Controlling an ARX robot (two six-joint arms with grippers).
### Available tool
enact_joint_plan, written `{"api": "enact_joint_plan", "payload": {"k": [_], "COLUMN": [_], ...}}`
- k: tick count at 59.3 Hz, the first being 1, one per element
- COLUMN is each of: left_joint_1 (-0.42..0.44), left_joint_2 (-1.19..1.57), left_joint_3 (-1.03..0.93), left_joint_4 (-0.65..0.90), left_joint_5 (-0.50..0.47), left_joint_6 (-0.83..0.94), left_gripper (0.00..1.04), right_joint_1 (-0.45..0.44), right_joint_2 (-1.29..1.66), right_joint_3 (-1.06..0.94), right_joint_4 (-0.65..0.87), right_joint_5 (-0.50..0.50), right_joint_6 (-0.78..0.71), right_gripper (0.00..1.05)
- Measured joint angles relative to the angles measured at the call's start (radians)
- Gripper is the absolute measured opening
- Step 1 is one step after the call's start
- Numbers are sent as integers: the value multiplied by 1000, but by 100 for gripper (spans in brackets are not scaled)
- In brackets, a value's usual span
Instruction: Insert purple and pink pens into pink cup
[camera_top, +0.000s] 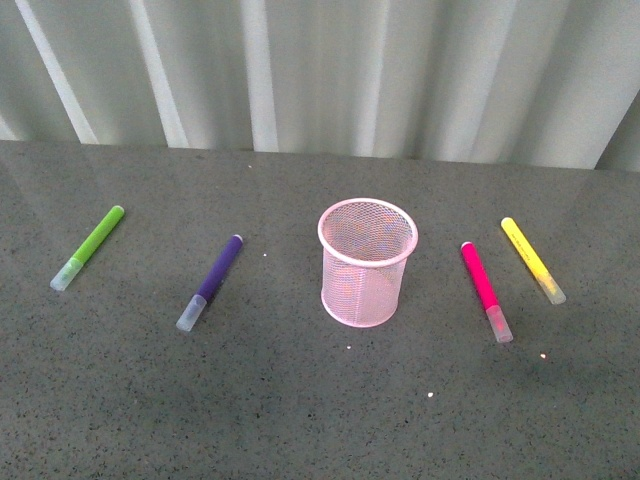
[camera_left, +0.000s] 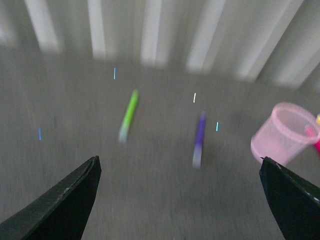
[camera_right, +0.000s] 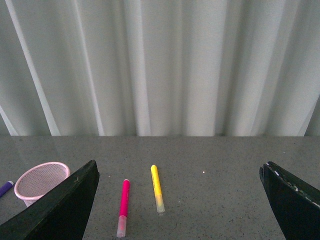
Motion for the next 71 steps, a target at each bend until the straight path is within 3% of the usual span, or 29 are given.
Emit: {"api": "enact_joint_plan", "payload": {"k": [3, 10, 24, 39, 50, 65, 71], "left_joint_1": [34, 64, 6, -109, -147, -195, -225], "left_joint_2": [137, 401, 928, 1341, 1493, 1662, 1735], "left_joint_3": [40, 121, 441, 804, 953, 1048, 1052], "left_joint_4": [-14, 170, 509, 322, 202, 106, 123], "left_joint_5": [26, 39, 40, -21, -11, 30, -34], "left_joint_6": [-47, -99, -58, 148, 222, 151, 147], "left_gripper": [98, 98, 98, 98, 98, 98, 98], "right_joint_1": [0, 0, 0, 0, 0, 0, 0], "right_joint_2": [0, 0, 0, 0, 0, 0, 0], "right_joint_3": [0, 0, 0, 0, 0, 0, 0], "right_joint_4": [0, 0, 0, 0, 0, 0, 0], "right_joint_5": [1, 3, 2, 2, 2, 2, 2], "right_joint_6": [0, 0, 0, 0, 0, 0, 0], "right_gripper": [98, 98, 98, 98, 98, 98, 98]}}
